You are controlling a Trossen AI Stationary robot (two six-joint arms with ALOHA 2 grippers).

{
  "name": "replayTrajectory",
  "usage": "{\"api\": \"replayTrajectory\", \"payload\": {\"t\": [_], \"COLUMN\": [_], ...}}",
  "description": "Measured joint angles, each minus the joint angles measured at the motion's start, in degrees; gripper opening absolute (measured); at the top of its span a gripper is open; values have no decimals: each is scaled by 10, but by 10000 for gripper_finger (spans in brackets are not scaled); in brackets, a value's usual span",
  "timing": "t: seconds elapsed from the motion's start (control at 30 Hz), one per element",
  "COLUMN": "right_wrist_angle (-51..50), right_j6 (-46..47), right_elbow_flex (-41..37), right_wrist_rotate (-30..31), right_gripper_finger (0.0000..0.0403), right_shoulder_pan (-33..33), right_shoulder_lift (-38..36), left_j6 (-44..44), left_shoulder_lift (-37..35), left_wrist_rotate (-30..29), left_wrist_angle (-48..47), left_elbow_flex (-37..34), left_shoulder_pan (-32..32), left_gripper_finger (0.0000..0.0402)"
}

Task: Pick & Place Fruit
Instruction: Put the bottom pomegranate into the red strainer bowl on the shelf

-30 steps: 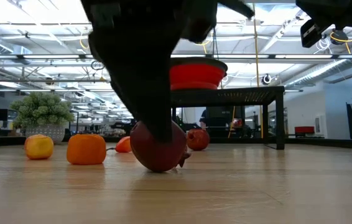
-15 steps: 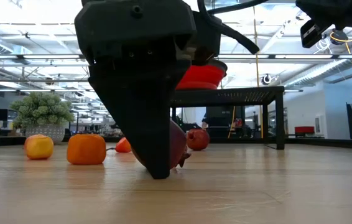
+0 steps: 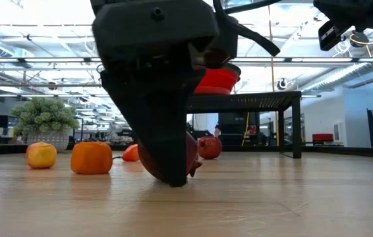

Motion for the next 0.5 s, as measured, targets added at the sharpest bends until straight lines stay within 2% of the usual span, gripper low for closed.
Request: {"api": "replayTrajectory", "payload": {"t": [0.33,0.5], "right_wrist_angle": [0,0], "right_j6": [0,0], "right_elbow_flex": [0,0], "right_wrist_rotate": [0,0], "right_gripper_finger": [0,0], "right_shoulder_pan": [0,0], "right_shoulder_lift": [0,0], "left_j6": [1,2], "left_shoulder_lift": [-1,-20], "left_wrist_rotate": [6,25], "left_wrist_angle": [-3,-60], "left_elbow_flex": [0,-1], "left_shoulder_pan": [13,27], "left_gripper_finger": [184,173]}}
